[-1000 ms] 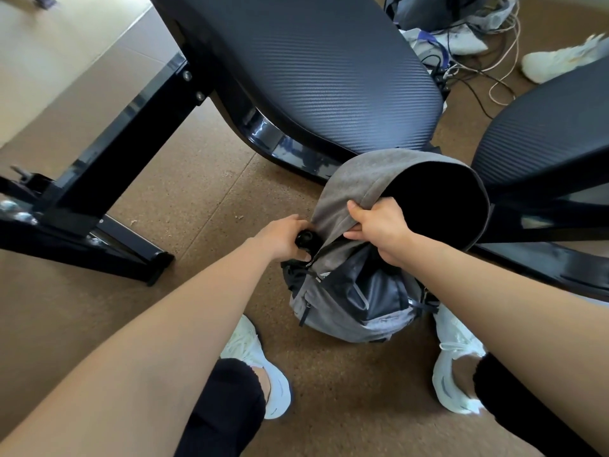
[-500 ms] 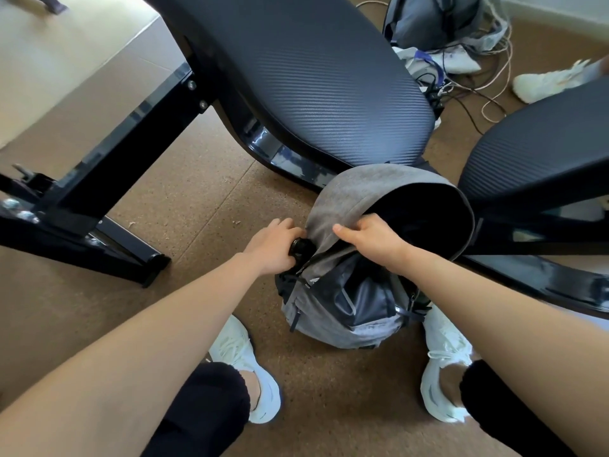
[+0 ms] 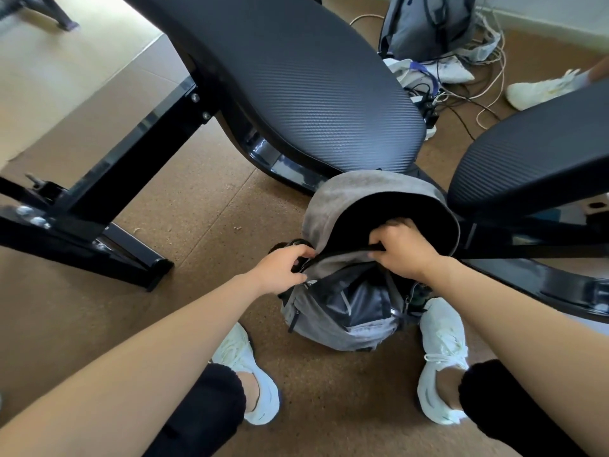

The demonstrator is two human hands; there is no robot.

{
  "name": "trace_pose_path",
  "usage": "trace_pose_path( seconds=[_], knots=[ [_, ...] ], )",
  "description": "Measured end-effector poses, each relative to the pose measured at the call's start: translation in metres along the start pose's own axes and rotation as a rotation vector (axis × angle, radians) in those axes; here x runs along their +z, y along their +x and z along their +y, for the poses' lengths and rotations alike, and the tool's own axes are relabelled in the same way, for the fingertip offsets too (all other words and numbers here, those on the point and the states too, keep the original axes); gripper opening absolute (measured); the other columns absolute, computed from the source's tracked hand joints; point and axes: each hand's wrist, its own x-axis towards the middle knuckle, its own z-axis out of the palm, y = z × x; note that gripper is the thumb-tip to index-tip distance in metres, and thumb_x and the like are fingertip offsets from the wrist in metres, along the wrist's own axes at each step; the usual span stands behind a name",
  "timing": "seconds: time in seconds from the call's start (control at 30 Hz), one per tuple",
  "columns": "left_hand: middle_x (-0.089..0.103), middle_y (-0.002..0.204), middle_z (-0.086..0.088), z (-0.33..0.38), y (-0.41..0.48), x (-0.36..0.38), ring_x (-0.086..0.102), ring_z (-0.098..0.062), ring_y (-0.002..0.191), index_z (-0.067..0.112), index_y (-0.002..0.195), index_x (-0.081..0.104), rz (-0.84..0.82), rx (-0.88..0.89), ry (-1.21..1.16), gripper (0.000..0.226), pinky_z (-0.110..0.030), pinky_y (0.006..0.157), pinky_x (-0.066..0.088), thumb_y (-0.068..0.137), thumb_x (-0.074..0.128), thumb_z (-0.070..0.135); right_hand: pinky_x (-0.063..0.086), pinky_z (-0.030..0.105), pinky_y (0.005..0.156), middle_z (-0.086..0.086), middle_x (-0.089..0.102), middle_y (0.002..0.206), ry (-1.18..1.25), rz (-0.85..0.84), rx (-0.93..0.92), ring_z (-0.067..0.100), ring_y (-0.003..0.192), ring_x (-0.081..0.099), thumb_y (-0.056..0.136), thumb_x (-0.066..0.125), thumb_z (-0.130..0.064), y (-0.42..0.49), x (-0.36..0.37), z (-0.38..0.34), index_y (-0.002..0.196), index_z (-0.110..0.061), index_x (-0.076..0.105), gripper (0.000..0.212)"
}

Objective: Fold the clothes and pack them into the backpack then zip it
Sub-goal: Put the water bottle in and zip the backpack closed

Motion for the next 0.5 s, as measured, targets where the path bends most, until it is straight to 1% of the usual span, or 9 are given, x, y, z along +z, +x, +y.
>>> trace_pose_path(
  seconds=[0.07,0.13,0.2,0.23,0.27,0.3,0.33,0.43,0.5],
  knots=[
    [0.054,0.143,0.006,0.002,0.000,0.003,0.052,-0.016,0.128,0.026,0.140,0.055,-0.012,0.030,0.045,0.053,-0.029,0.100,0.043,0.091,0.075,0.028,0.025,0.039,0.108,-0.003,0.068,0.098,-0.026,0.076,-0.109,0.022,0.116,0.056,0.087,0.072,-0.038,-0.009,-0.014,-0.011,0.089,-0.025,0.069,0.014],
    [0.058,0.130,0.006,0.007,0.001,0.006,0.055,-0.015,0.119,0.027,0.129,0.061,0.023,0.078,0.088,0.046,-0.034,0.097,0.048,0.088,0.078,0.037,0.023,0.043,0.108,-0.007,0.065,0.088,-0.065,0.177,-0.227,0.019,0.115,0.053,0.083,0.075,-0.040,-0.021,-0.022,-0.024,0.081,-0.025,0.070,0.016],
    [0.060,0.113,0.008,0.014,-0.001,0.008,0.059,-0.013,0.108,0.027,0.114,0.065,0.079,0.146,0.088,0.030,-0.036,0.091,0.051,0.088,0.078,0.036,0.026,0.044,0.110,-0.008,0.066,0.084,-0.086,0.188,-0.300,0.017,0.111,0.055,0.082,0.076,-0.044,-0.030,-0.023,-0.037,0.079,-0.025,0.070,0.020],
    [0.062,0.105,0.010,0.017,-0.003,0.008,0.061,-0.013,0.102,0.028,0.104,0.065,0.101,0.172,0.070,0.019,-0.037,0.088,0.051,0.089,0.077,0.032,0.031,0.042,0.110,-0.007,0.067,0.084,-0.066,0.145,-0.309,0.016,0.105,0.059,0.084,0.075,-0.045,-0.033,-0.023,-0.042,0.081,-0.024,0.070,0.022],
    [0.063,0.099,0.011,0.018,-0.005,0.007,0.062,-0.014,0.097,0.030,0.095,0.062,0.112,0.182,0.045,0.014,-0.039,0.085,0.053,0.091,0.076,0.028,0.039,0.038,0.105,-0.007,0.067,0.084,-0.033,0.091,-0.304,0.016,0.098,0.062,0.086,0.073,-0.046,-0.035,-0.023,-0.046,0.084,-0.024,0.068,0.023],
    [0.063,0.094,0.012,0.017,-0.007,0.006,0.063,-0.014,0.092,0.031,0.090,0.060,0.119,0.170,0.020,0.017,-0.042,0.084,0.054,0.092,0.074,0.024,0.045,0.036,0.097,-0.007,0.066,0.085,-0.010,0.047,-0.290,0.017,0.092,0.063,0.087,0.072,-0.048,-0.037,-0.023,-0.048,0.088,-0.024,0.066,0.024],
    [0.064,0.091,0.011,0.015,-0.010,0.005,0.064,-0.014,0.088,0.031,0.087,0.058,0.126,0.142,-0.007,0.018,-0.045,0.083,0.055,0.093,0.073,0.021,0.047,0.036,0.090,-0.008,0.065,0.089,-0.018,0.026,-0.277,0.017,0.090,0.063,0.087,0.071,-0.050,-0.037,-0.023,-0.048,0.092,-0.025,0.063,0.027],
    [0.067,0.091,0.009,0.008,-0.016,0.001,0.065,-0.016,0.081,0.029,0.087,0.058,0.166,0.066,-0.111,0.017,-0.048,0.082,0.058,0.096,0.068,0.020,0.039,0.035,0.087,-0.009,0.064,0.105,-0.175,-0.001,-0.228,0.018,0.102,0.061,0.081,0.072,-0.059,-0.042,-0.025,-0.041,0.108,-0.028,0.061,0.043],
    [0.067,0.092,0.007,0.006,-0.019,0.002,0.068,-0.022,0.083,0.030,0.086,0.057,0.193,0.052,-0.156,0.018,-0.050,0.080,0.060,0.097,0.067,0.019,0.035,0.036,0.086,-0.010,0.066,0.104,-0.297,-0.030,-0.212,0.019,0.109,0.055,0.076,0.070,-0.067,-0.046,-0.025,-0.034,0.108,-0.029,0.064,0.051]
  ],
)
